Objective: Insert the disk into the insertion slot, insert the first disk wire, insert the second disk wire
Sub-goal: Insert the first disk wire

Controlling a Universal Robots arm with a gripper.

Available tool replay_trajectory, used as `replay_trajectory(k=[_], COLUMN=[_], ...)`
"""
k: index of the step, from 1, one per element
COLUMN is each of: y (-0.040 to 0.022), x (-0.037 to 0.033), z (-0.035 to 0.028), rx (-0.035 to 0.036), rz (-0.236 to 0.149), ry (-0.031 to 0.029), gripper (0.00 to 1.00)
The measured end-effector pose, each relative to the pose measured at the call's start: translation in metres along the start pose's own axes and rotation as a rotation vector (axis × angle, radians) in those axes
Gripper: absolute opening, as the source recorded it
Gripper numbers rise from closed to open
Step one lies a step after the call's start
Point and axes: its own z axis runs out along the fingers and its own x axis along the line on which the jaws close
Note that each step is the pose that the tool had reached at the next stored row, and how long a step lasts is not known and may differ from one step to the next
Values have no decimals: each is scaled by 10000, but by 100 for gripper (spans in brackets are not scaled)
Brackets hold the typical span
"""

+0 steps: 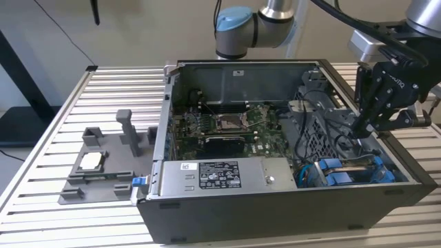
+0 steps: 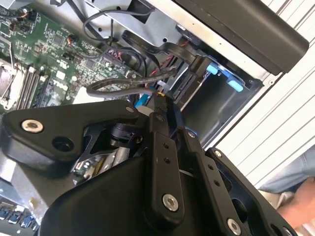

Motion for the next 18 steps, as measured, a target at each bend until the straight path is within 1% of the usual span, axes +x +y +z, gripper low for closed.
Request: replay_trajectory(k=[3, 11, 18], y=[-4, -40, -94], x=[15, 54, 78], z=[23, 78, 124], rx=[21, 61, 82], rz=[-2, -4, -5], ry=[2, 2, 6], gripper=[19, 19, 19])
